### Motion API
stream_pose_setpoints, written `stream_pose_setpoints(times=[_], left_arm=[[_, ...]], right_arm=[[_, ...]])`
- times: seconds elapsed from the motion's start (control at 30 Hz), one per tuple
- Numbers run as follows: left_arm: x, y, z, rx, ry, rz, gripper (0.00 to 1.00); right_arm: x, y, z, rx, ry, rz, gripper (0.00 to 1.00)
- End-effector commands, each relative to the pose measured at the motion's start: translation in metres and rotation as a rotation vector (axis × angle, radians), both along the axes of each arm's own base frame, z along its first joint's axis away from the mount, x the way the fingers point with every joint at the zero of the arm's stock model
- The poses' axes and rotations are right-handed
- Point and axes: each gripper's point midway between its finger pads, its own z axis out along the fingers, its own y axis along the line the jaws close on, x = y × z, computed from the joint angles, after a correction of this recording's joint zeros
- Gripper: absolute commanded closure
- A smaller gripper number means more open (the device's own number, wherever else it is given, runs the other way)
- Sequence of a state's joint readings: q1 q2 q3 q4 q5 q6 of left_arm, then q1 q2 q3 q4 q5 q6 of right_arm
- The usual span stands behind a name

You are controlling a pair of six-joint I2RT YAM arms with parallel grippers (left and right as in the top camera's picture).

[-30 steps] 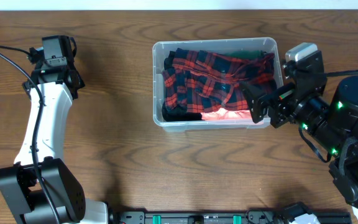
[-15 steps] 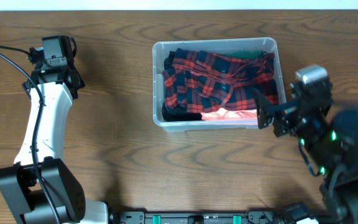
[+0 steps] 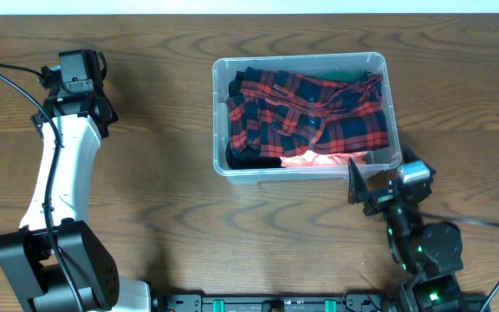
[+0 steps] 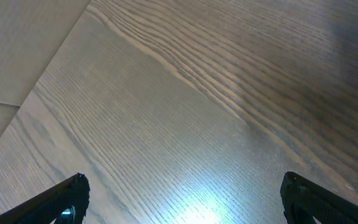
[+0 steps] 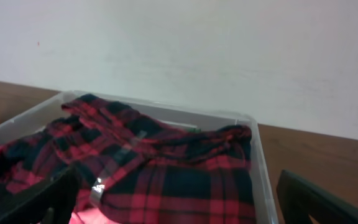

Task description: Pack container

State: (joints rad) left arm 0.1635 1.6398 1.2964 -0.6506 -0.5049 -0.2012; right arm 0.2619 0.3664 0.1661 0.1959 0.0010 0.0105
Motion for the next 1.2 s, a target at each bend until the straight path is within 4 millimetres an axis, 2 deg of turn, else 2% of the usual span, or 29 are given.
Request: stream_pose_setpoints(times=[0.0, 0.17, 0.47, 0.73, 0.97, 1.17], left_arm=[[0.0, 0.004, 0.01, 0.021, -0.014, 0.004, 0.02], [0.0, 0.004, 0.01, 0.021, -0.014, 0.004, 0.02], [0.0, 0.004, 0.01, 0.021, -0.014, 0.004, 0.02], [0.0, 0.004, 0.01, 0.021, -0.014, 0.004, 0.02], [0.0, 0.004, 0.01, 0.021, -0.014, 0.004, 0.02], [0.0, 0.004, 0.01, 0.021, -0.014, 0.004, 0.02]], right_arm=[[-0.003, -0.008, -0.005, -0.001, -0.027, -0.037, 0.01], [-0.007, -0.019, -0.013, 0.004, -0.048, -0.076, 0.01], [-0.011, -0.038, -0.013, 0.007, -0.072, -0.141, 0.01], [-0.017, -0.044, -0.039, -0.018, -0.019, -0.151, 0.01], [-0.016, -0.055, -0.058, -0.17, 0.033, -0.181, 0.01], [-0.016, -0.056, -0.06, -0.26, 0.024, -0.18, 0.01]])
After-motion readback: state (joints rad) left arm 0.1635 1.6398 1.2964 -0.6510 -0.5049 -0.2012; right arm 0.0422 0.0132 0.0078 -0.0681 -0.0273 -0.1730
